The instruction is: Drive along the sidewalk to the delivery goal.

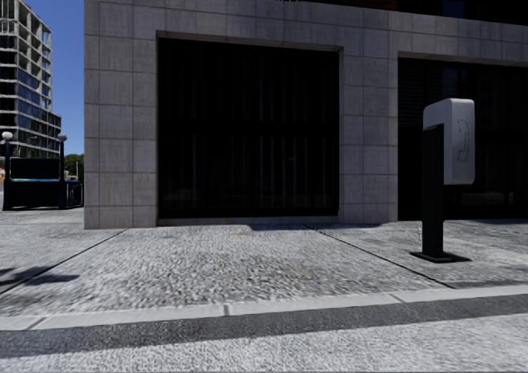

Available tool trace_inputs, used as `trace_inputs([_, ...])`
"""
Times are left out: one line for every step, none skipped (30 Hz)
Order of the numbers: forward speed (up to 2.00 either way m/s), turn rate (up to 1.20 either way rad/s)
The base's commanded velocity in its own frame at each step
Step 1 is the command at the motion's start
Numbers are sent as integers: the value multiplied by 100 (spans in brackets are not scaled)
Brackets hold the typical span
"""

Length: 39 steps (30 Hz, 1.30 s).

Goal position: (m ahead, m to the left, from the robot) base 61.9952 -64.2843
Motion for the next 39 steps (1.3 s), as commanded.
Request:
trace_inputs([200,-8])
trace_inputs([200,-10])
trace_inputs([200,-10])
trace_inputs([200,-11])
trace_inputs([200,-12])
trace_inputs([200,-18])
trace_inputs([200,-18])
trace_inputs([200,-24])
trace_inputs([200,-29])
trace_inputs([200,-30])
trace_inputs([200,-30])
trace_inputs([200,-30])
trace_inputs([200,-31])
trace_inputs([200,-31])
trace_inputs([196,-31])
trace_inputs([196,-31])
trace_inputs([179,-31])
trace_inputs([162,-25])
trace_inputs([154,0])
trace_inputs([152,0])
trace_inputs([152,0])
trace_inputs([151,0])
trace_inputs([150,0])
trace_inputs([142,0])
trace_inputs([137,0])
trace_inputs([133,0])
trace_inputs([133,0])
trace_inputs([129,0])
trace_inputs([128,0])
trace_inputs([127,0])
trace_inputs([127,0])
trace_inputs([127,0])
trace_inputs([127,0])
trace_inputs([127,-14])
trace_inputs([127,-22])
trace_inputs([127,-25])
trace_inputs([127,-25])
trace_inputs([127,-25])
trace_inputs([127,-25])
